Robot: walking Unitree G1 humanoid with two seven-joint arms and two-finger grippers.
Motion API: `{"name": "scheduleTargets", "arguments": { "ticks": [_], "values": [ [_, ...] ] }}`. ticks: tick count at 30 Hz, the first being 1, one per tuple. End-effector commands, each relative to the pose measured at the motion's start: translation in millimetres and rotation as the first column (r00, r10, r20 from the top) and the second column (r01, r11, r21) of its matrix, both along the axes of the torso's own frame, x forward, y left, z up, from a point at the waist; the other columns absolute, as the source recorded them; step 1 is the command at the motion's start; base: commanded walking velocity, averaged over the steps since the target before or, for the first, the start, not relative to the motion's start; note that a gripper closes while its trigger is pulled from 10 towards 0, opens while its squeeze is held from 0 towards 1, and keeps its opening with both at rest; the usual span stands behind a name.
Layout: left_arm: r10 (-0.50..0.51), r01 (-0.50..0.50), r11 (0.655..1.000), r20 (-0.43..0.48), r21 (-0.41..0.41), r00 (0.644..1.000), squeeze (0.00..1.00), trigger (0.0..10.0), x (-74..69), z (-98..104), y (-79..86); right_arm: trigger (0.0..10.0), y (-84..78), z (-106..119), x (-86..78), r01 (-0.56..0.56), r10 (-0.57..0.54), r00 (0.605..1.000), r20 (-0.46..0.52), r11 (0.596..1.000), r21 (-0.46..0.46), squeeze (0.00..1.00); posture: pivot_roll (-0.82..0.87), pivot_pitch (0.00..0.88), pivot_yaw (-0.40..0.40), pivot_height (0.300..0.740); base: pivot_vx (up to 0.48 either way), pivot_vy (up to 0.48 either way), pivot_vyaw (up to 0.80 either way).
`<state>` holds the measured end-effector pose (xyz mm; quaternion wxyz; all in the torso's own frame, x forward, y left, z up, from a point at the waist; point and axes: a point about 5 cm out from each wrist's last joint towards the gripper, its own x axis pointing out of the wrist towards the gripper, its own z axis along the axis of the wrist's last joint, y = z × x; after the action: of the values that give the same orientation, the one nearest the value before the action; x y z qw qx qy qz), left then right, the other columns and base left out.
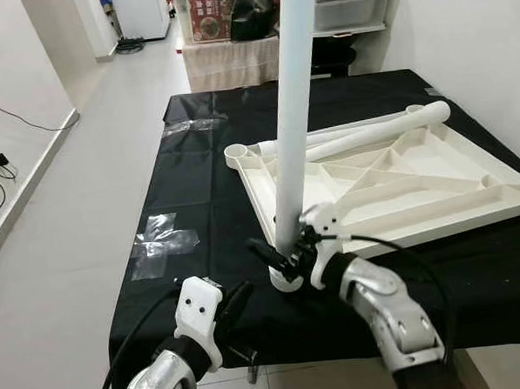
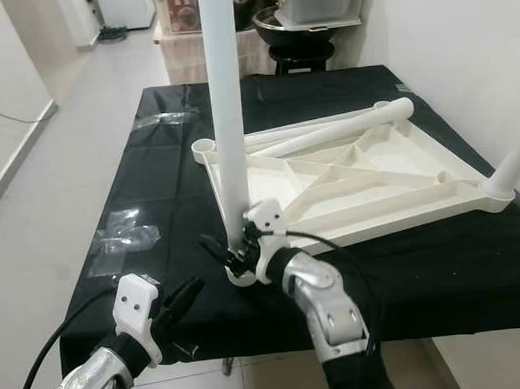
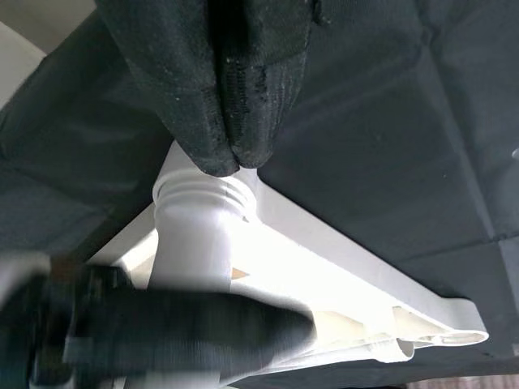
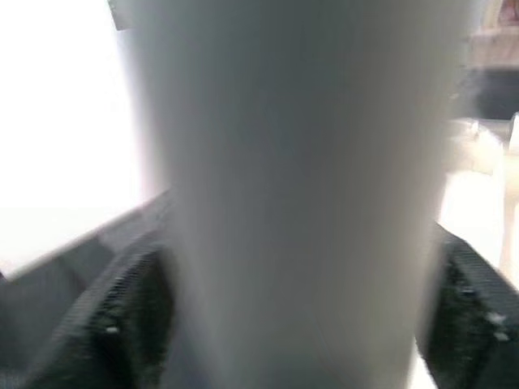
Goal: Building children table
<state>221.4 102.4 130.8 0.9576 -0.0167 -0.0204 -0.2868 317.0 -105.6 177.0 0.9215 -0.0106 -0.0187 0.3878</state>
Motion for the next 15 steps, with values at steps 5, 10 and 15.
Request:
{"name": "scheduleTargets", "arguments": {
  "ticks": [5, 10, 15],
  "values": [
    [0.008, -0.008, 1.000, 0.002, 0.007, 1.000, 0.00, 10.0, -1.2, -0.9, 0.2, 10.0, -22.0, 14.7, 21.6, 0.003, -0.001, 1.000, 0.026, 0.997, -0.074, 0.00, 0.05, 0.104, 0.008, 0.740, 0.000, 0.000, 0.00],
    [0.014, -0.014, 1.000, 0.005, 0.007, 1.000, 0.00, 10.0, -2.2, -0.2, 1.0, 10.0, -40.0, 27.5, 33.4, -0.058, 0.065, 0.996, 0.056, 0.990, -0.125, 0.00, 0.06, 0.111, 0.010, 0.740, 0.000, 0.000, 0.00],
    [0.014, -0.014, 1.000, 0.002, 0.010, 1.000, 0.00, 10.0, -3.6, -0.2, 2.5, 10.0, -53.0, 39.3, 51.7, 0.008, -0.007, 1.000, 0.008, 0.998, -0.062, 0.00, 0.09, 0.117, 0.018, 0.740, 0.000, 0.000, 0.00]
  ]
}}
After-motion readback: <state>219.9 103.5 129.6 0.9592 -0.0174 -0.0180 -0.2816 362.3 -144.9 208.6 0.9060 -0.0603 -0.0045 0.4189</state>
